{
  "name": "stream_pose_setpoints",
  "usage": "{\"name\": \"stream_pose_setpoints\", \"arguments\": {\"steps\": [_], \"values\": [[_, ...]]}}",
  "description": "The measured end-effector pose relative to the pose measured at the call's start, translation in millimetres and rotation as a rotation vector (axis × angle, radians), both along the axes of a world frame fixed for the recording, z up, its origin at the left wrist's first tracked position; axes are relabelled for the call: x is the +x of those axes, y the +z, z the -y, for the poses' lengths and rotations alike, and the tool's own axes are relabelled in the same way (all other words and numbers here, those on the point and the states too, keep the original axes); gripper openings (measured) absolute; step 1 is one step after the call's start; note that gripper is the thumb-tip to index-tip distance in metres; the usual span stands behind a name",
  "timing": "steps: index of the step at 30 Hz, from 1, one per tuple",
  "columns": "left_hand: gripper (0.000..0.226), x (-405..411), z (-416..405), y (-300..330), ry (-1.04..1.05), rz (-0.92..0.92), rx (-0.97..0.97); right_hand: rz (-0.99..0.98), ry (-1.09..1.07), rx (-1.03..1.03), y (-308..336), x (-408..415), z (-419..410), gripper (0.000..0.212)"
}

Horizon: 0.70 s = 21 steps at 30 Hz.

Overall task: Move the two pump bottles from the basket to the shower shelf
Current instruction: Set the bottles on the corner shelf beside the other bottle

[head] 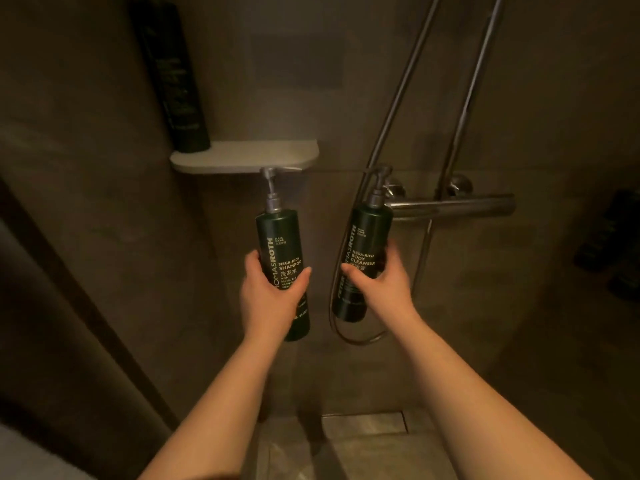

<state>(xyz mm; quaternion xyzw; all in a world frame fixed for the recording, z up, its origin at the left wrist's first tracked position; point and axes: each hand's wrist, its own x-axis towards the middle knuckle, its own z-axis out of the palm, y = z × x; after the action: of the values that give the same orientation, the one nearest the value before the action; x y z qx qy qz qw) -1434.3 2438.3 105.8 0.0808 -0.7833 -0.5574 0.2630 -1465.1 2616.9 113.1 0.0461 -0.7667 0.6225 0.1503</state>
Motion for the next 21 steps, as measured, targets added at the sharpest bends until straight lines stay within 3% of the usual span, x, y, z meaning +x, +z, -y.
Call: {"name": "stream_pose_setpoints", "arguments": {"steps": [5, 11, 16, 21], "values": [[0.067, -1, 13, 49, 0.147, -0.098, -0.016, -0.08, 0.167, -0.015, 47, -25, 11, 0.083], [0.068, 0, 42, 99, 0.236, -0.188, -0.051, -0.165, 0.354, -0.045, 122, -46, 37, 0.065], [0.072, 2, 64, 116, 0.277, -0.216, -0.063, -0.255, 0.401, -0.119, 194, -71, 67, 0.068], [0.072, 1, 77, 121, 0.295, -0.226, -0.051, -0.316, 0.383, -0.068, 235, -101, 101, 0.059]]}}
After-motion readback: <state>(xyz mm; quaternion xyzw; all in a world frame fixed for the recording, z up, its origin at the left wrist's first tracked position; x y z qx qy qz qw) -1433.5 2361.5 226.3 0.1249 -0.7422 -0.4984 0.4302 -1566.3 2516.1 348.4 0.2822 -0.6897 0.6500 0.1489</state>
